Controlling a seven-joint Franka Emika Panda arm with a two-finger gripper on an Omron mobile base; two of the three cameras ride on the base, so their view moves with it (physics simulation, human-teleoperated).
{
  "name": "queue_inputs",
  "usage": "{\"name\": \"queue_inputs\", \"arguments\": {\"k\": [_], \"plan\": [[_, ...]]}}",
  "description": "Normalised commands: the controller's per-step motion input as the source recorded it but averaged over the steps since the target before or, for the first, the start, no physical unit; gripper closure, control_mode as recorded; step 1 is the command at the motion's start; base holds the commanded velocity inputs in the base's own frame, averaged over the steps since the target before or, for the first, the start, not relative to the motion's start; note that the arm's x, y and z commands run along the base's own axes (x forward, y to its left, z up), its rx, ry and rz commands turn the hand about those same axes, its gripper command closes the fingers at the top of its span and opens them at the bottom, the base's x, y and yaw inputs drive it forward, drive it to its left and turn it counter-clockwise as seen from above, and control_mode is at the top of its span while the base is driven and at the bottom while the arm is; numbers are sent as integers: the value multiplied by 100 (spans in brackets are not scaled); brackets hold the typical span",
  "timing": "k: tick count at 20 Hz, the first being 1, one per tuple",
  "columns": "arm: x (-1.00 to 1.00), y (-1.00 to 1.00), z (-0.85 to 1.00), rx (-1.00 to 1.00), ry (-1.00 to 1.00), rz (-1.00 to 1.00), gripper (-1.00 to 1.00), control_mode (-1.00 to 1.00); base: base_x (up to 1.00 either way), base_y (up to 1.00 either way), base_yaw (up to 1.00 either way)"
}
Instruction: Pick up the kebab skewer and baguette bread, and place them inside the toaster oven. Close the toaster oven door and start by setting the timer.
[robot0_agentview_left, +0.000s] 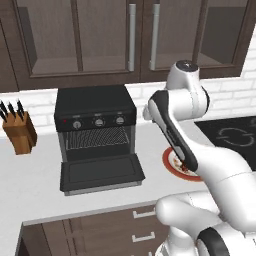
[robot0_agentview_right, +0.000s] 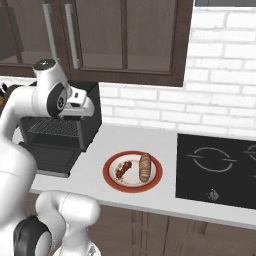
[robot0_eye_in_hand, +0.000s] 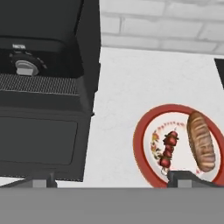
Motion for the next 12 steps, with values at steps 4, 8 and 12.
{"name": "queue_inputs", "arguments": {"k": [4,8,12], "plan": [[1,100,-29,0,-24,-26,-100,-100,0,0,0],[2,89,-32,1,-29,-27,-100,-100,0,0,0],[18,74,-23,1,-1,-4,-100,-100,0,0,0]]}}
